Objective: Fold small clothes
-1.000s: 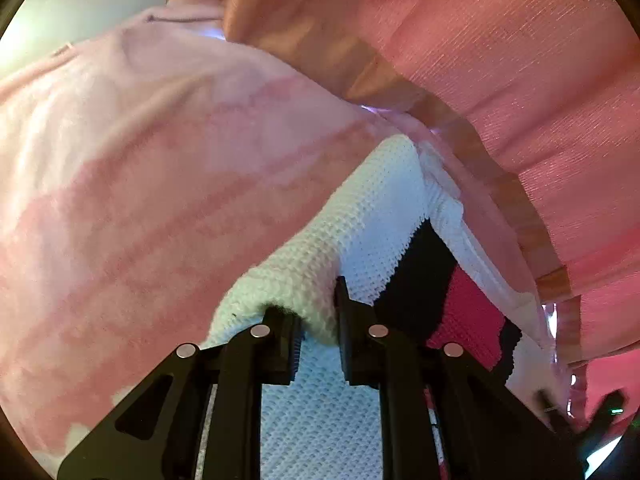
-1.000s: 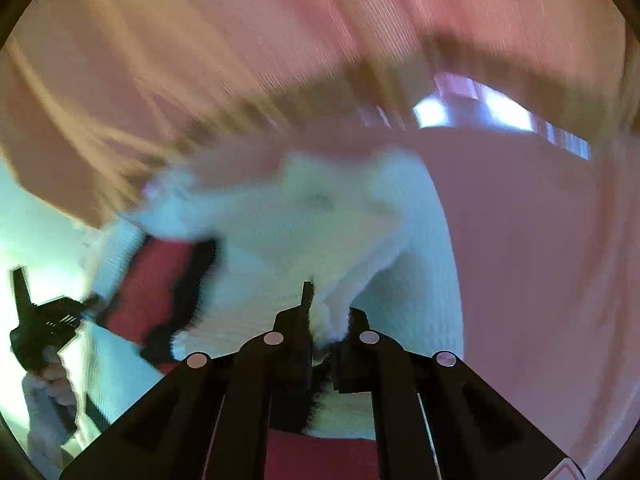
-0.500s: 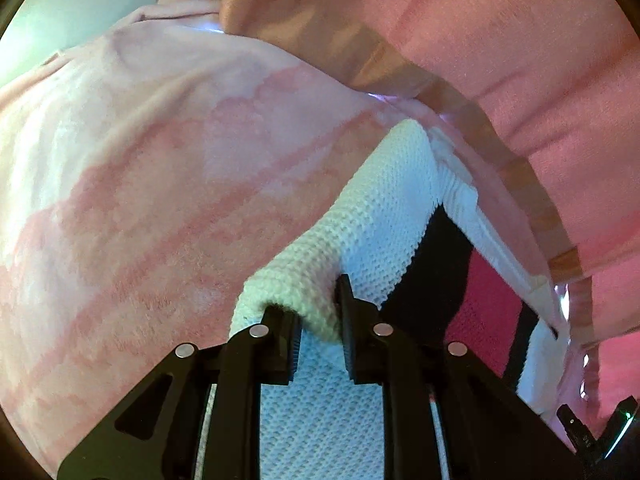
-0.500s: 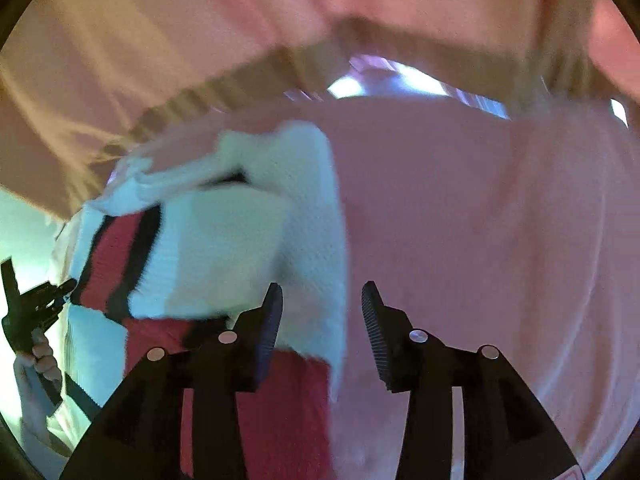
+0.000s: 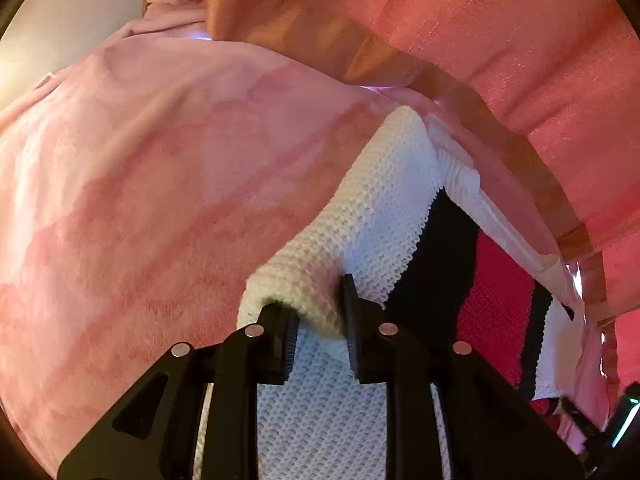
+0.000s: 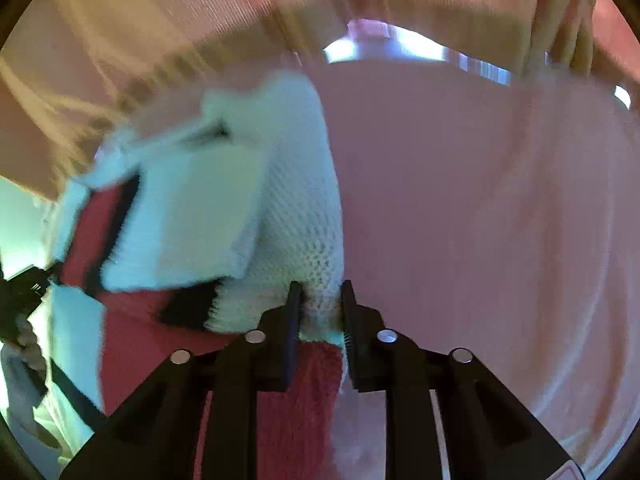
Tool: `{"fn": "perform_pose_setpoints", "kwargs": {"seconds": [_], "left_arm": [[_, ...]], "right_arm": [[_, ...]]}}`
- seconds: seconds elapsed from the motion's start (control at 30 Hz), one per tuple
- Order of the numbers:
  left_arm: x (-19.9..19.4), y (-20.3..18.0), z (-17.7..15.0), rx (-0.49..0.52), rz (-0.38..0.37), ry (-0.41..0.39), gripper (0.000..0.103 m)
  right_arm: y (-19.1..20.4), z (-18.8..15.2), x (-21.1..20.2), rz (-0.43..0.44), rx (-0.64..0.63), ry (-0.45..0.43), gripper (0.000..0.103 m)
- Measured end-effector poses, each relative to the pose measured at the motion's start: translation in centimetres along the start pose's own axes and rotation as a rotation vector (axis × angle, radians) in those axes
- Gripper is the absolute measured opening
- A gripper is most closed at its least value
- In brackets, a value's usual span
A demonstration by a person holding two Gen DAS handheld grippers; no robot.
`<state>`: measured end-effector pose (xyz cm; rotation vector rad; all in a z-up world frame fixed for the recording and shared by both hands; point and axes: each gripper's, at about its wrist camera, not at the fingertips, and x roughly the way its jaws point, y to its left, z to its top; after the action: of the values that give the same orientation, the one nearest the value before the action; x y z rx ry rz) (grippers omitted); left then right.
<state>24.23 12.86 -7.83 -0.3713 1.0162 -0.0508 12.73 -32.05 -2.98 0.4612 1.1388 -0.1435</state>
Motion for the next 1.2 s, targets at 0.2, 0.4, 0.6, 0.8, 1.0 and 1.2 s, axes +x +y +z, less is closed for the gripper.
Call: {"fn": "perform_pose_setpoints", "kwargs": {"seconds": [0.2,0.4,0.6,0.8,1.0,1.2], "left_arm": [[-3.8,1.6,-0.3,-0.068,-0.068,-0.035,0.032],[-9.3,-0.4,0.2,-0.02,-0.095,-0.231,0.052],[-3.6,-5.5,2.4,0.135,-0.053,-0.21,0.057],[4.4,-4.6,5.0,0.076,0.097,-0.122,0.057],[6.2,-2.9,6.1,0.046,0.133,-0.093,0.062],[6.5,-3.5,5.7,0.087,0.168,-0.111,0.064]], "right_arm": [[1.5,0.5,-5.1,0.053,-0.011,-0.104,0.027],[4.9,2.5,-6.8,0.061,-0.109,-0.197,0.037],[6.5,5.1,-1.6,0.065,-0.152,-0.117,0.01],[6.3,7.5,2.6,-0.009,-0.238,-0.126,0.01],[2.5,10.4,3.4,0.051,-0.062,-0.148,0.007],[1.8,11.6,6.3,-0.028,-0.032,-0.11,0.055]]}}
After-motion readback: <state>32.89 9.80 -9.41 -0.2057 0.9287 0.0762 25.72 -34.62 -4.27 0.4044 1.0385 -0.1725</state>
